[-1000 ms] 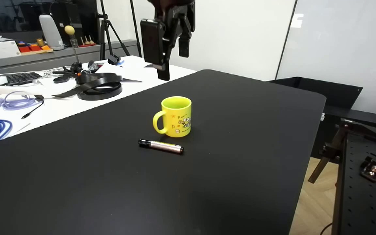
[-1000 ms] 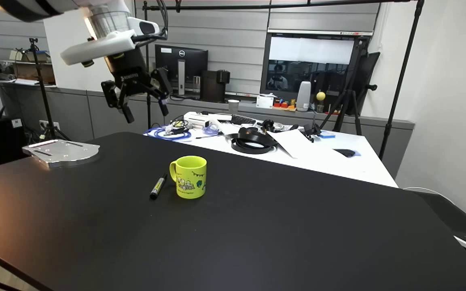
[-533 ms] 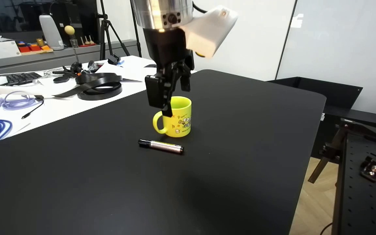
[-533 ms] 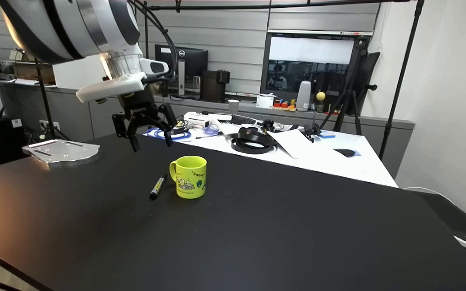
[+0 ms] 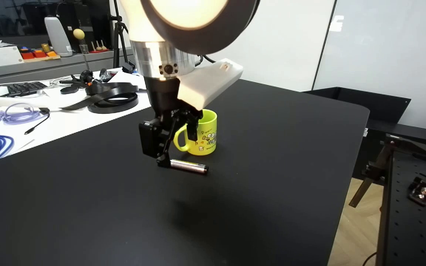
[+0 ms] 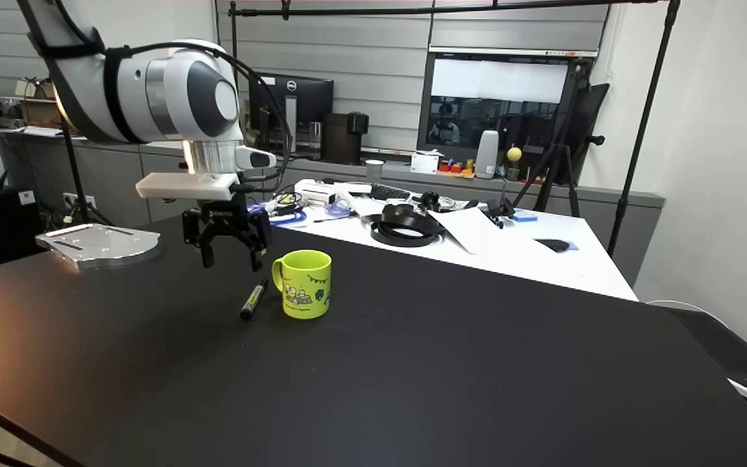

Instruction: Put the marker inside the mug cup,take it out and put it back

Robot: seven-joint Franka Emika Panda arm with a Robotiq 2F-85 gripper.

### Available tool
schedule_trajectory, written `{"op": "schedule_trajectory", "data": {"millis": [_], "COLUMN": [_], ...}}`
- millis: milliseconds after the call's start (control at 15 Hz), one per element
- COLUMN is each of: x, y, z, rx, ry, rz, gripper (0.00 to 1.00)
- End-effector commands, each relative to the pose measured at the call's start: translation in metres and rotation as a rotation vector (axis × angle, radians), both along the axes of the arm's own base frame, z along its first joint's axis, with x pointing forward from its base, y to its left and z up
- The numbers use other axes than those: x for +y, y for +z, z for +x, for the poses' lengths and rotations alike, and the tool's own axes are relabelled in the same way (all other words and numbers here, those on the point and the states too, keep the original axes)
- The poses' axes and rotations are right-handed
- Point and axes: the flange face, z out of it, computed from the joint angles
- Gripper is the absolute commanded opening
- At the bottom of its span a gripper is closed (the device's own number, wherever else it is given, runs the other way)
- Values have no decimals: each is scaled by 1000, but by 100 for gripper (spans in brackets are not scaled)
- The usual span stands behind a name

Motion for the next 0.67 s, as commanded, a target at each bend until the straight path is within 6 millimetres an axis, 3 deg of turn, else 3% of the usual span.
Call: {"op": "schedule_trajectory", "data": {"millis": [0,600], "x": [2,-14], "y": [-11,-31], "z": [16,24], "rx": [12,56], "ry": [15,63], "rz": [29,21], "gripper": [100,100]}}
